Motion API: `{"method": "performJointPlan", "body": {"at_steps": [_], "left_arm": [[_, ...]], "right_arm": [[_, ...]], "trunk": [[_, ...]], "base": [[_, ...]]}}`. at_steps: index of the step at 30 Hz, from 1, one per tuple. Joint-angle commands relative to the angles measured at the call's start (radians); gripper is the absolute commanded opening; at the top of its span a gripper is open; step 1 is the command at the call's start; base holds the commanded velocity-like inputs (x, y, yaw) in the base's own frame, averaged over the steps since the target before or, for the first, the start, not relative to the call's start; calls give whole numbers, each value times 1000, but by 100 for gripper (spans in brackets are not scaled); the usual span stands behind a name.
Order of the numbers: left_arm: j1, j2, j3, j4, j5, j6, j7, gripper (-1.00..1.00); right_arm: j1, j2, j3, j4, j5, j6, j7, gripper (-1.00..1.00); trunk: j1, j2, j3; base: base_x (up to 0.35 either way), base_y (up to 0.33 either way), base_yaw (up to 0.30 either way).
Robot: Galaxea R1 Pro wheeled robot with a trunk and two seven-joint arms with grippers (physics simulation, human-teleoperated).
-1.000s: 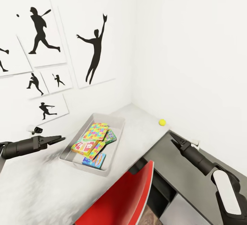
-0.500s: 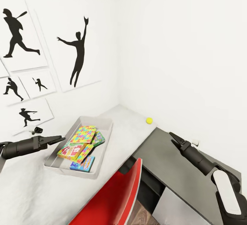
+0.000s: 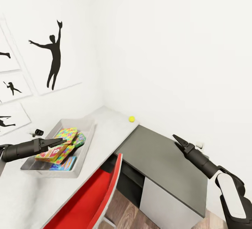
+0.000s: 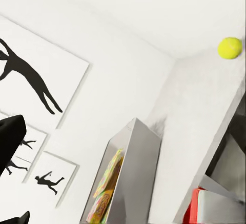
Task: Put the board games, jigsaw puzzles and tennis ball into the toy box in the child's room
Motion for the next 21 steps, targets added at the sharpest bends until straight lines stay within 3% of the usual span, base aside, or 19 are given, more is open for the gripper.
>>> {"method": "performJointPlan", "body": {"at_steps": [1, 12, 21], "left_arm": [[-1, 1, 0, -1, -1, 11, -4, 100], [-1, 0, 0, -1, -1, 11, -4, 100], [-1, 0, 0, -1, -2, 11, -4, 100]], "right_arm": [[-1, 0, -1, 1, -3, 7, 1, 100], [-1, 0, -1, 2, -3, 7, 1, 100], [-1, 0, -1, 7, -3, 6, 1, 100]], "trunk": [[1, -2, -1], [1, -2, 9], [1, -2, 18]], "base": [[-40, -283, -243], [16, -276, -243], [181, -69, -243]]}}
